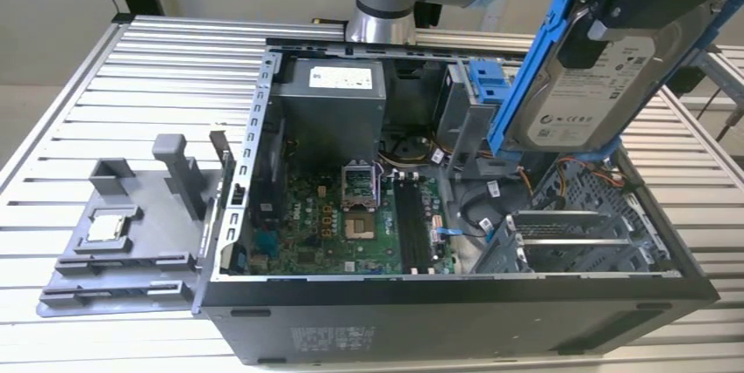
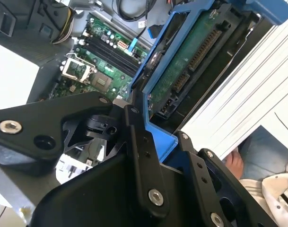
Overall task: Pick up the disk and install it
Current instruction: 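Pick up the disk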
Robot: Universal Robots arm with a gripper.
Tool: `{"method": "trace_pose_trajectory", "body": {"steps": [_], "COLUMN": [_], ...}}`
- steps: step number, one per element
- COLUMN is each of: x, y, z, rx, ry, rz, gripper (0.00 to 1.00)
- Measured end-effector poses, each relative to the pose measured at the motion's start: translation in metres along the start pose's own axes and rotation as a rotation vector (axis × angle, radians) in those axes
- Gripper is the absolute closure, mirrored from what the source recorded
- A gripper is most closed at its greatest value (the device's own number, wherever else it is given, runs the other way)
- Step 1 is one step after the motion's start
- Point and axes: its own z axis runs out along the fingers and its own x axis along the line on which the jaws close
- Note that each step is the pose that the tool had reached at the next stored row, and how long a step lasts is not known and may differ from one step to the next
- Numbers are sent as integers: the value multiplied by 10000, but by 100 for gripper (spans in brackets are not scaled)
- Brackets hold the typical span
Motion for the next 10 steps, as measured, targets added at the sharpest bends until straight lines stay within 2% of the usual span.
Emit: {"method": "trace_pose_trajectory", "body": {"steps": [10], "x": [1], "y": [0], "z": [21], "rx": [-2], "ry": [-1], "rz": [0], "gripper": [100]}}
